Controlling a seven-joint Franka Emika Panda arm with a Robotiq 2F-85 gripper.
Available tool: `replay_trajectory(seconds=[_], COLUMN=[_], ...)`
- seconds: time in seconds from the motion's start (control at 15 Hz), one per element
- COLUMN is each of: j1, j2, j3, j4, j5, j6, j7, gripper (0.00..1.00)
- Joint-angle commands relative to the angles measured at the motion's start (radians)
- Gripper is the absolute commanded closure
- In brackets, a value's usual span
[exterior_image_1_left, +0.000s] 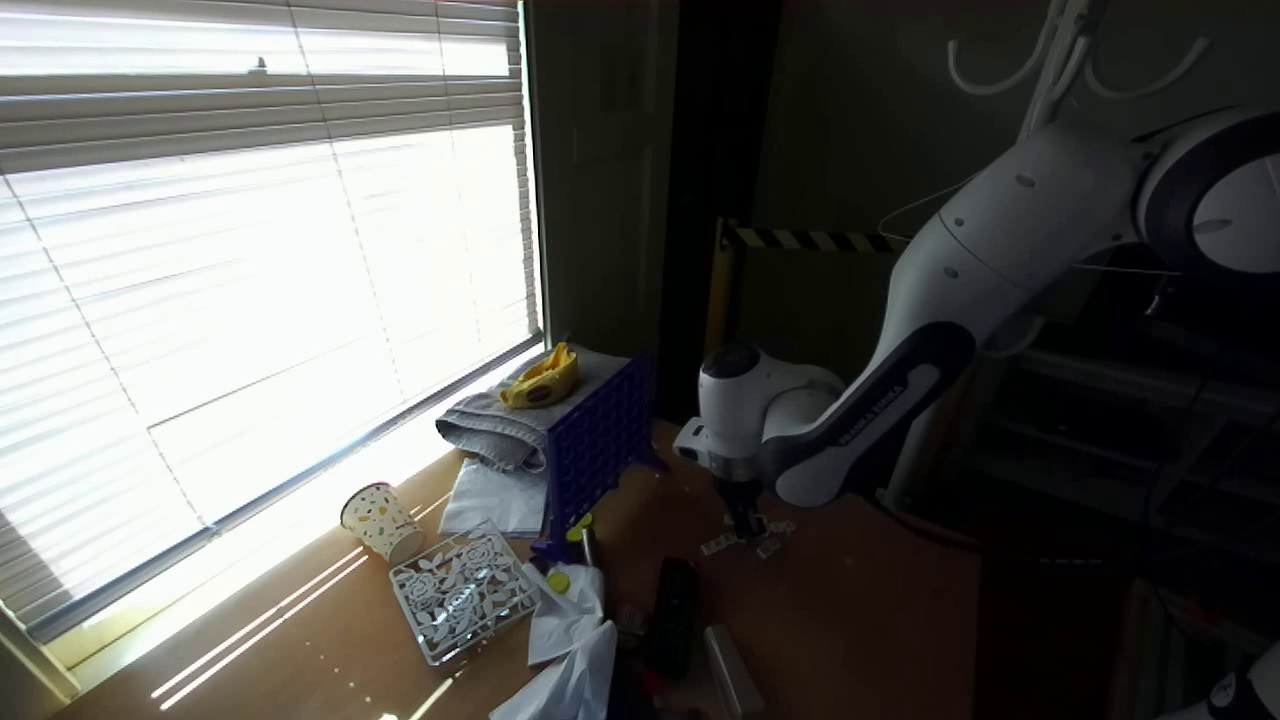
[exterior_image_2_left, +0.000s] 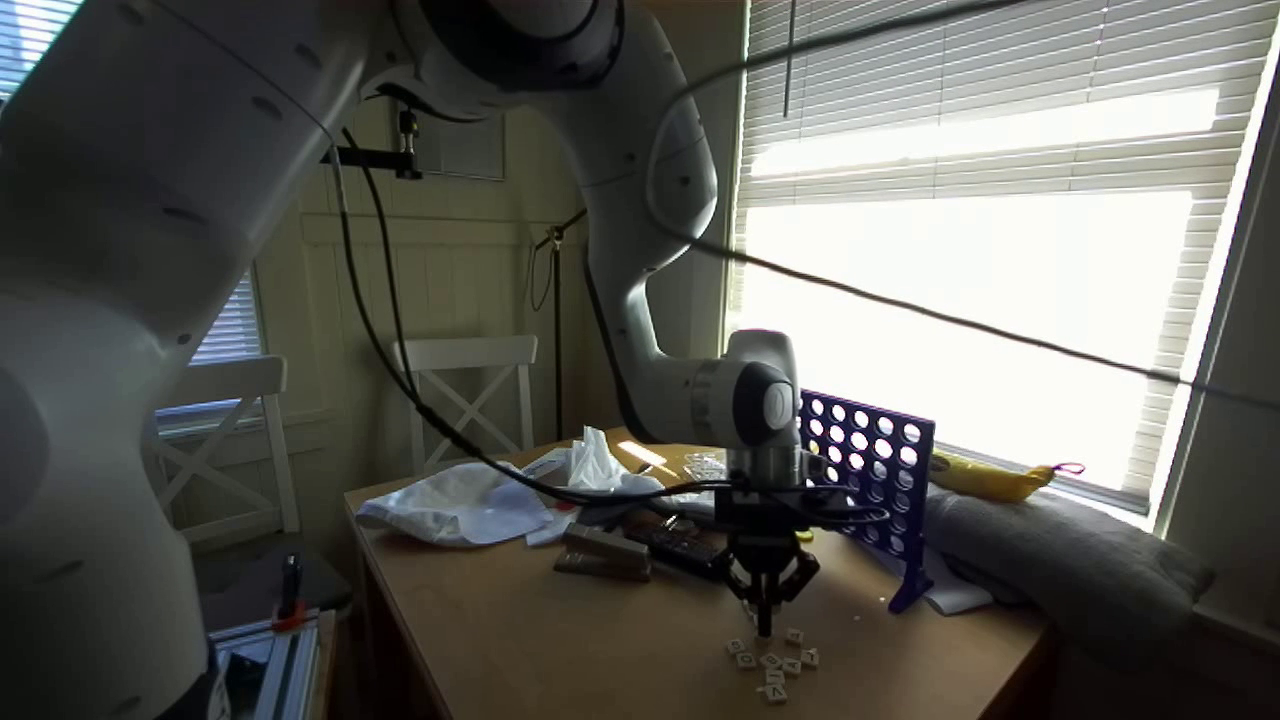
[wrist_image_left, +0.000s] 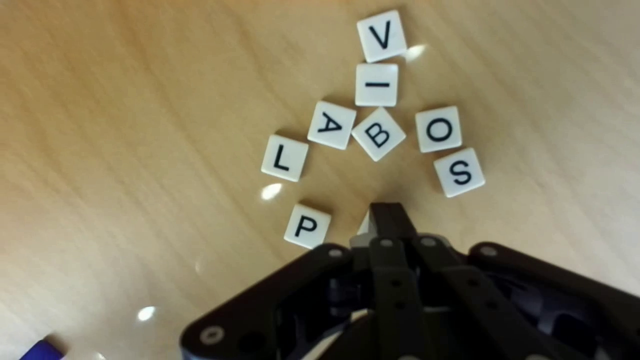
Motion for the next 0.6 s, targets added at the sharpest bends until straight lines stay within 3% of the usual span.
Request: replay_trajectory(seconds=[0.0, 0.53], j1=[0.011, 0.023], j2=[0.033, 0.034], j3=[-0.005, -0.009], j4=[0.022, 0.018], j5=[-0.049, -0.104], j6=[-0.014, -0.011], j7=[-0.006, -0.003], gripper=[1.00, 1.00])
